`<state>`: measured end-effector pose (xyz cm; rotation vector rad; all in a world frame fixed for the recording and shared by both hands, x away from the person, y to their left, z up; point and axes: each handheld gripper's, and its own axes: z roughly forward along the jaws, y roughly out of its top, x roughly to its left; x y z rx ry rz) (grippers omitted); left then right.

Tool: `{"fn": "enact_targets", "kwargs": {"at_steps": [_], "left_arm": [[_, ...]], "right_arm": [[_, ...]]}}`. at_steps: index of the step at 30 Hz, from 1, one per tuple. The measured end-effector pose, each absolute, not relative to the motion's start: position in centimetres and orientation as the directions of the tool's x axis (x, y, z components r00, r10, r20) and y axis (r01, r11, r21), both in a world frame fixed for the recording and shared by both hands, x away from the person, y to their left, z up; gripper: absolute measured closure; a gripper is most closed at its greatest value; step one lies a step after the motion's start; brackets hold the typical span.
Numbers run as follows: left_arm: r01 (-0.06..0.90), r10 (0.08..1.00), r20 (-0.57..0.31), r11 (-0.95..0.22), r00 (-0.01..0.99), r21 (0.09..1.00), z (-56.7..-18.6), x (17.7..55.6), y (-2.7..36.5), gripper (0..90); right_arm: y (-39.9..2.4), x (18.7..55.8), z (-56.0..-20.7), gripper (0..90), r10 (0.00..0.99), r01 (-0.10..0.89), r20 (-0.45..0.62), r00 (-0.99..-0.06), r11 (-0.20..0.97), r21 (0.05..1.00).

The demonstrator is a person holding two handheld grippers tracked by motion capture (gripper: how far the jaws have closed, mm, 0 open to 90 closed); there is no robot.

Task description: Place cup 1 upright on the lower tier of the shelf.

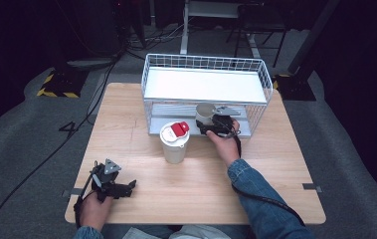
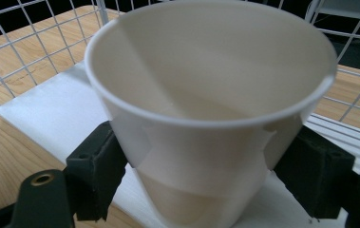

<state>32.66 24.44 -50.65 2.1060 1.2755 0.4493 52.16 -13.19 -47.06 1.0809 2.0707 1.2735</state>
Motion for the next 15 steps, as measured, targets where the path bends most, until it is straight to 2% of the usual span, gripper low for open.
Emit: {"fn": "enact_targets", "kwargs": {"at_steps": [5, 7, 10, 11, 15], "left_arm": [[0.666, 0.880, -0.032, -0.334, 0.473, 0.667, -50.65, 32.66, 24.44, 0.0], [0.666, 0.880, -0.032, -0.335, 0.474, 0.667, -50.65, 32.66, 24.44, 0.0], [0.666, 0.880, -0.032, -0.334, 0.474, 0.666, -50.65, 32.66, 24.44, 0.0], [0.667, 0.880, -0.033, -0.334, 0.474, 0.666, -50.65, 32.66, 24.44, 0.0], [0.666, 0.880, -0.032, -0.334, 0.474, 0.666, -50.65, 32.66, 24.44, 0.0]], "right_arm": [[-13.22, 52.29, -47.08, 21.3, 0.812, 0.377, 0.013, -0.584, 0.256, 0.890], [-13.19, 52.36, -47.06, 12.8, 0.811, 0.368, 0.004, -0.586, 0.262, 0.892], [-13.09, 52.28, -46.91, 13.0, 0.796, 0.359, -0.005, -0.606, 0.278, 0.891], [-13.02, 52.18, -46.76, 6.7, 0.794, 0.351, -0.014, -0.607, 0.285, 0.892], [-13.08, 52.09, -46.58, 3.9, 0.798, 0.361, 0.007, -0.602, 0.264, 0.895]]}}
